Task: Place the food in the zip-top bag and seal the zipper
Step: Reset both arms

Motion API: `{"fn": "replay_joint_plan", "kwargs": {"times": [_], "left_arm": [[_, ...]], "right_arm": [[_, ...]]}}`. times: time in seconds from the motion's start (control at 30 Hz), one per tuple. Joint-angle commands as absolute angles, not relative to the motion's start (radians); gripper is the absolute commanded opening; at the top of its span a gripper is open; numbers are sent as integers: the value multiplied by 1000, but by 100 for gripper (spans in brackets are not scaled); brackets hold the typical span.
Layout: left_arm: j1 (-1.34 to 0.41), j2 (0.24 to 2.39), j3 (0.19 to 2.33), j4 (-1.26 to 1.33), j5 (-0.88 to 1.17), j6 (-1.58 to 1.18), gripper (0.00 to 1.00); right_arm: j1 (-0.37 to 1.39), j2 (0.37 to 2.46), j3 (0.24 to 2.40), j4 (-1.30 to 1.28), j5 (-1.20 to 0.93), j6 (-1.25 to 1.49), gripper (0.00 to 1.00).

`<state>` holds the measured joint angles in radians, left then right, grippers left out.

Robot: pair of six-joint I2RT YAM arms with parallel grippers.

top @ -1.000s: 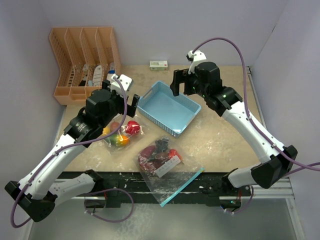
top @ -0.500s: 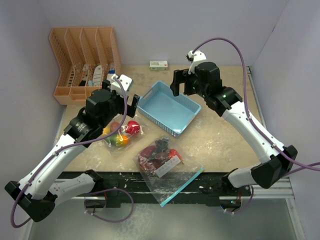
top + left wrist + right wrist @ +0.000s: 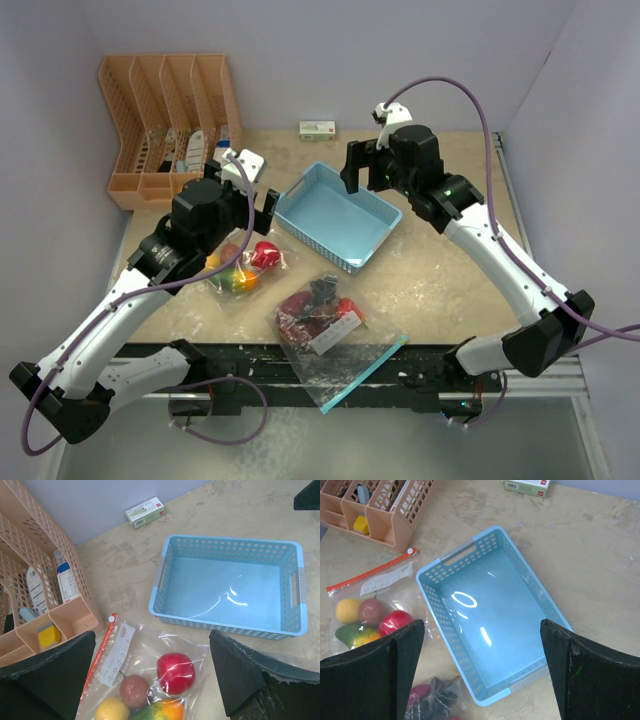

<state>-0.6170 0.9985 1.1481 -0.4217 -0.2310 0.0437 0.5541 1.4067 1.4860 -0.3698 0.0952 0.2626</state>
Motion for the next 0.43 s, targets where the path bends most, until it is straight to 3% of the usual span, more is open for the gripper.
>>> {"fn": "replay_joint_plan", "kwargs": {"times": [0.0, 0.4], "left_arm": [[-612, 980, 1180, -399, -231, 27, 99], [-612, 983, 1180, -398, -233, 27, 99]], "right_arm": [[552, 1368, 1490, -363, 116, 270, 100], [552, 1374, 1500, -372, 132, 274, 100]]}}
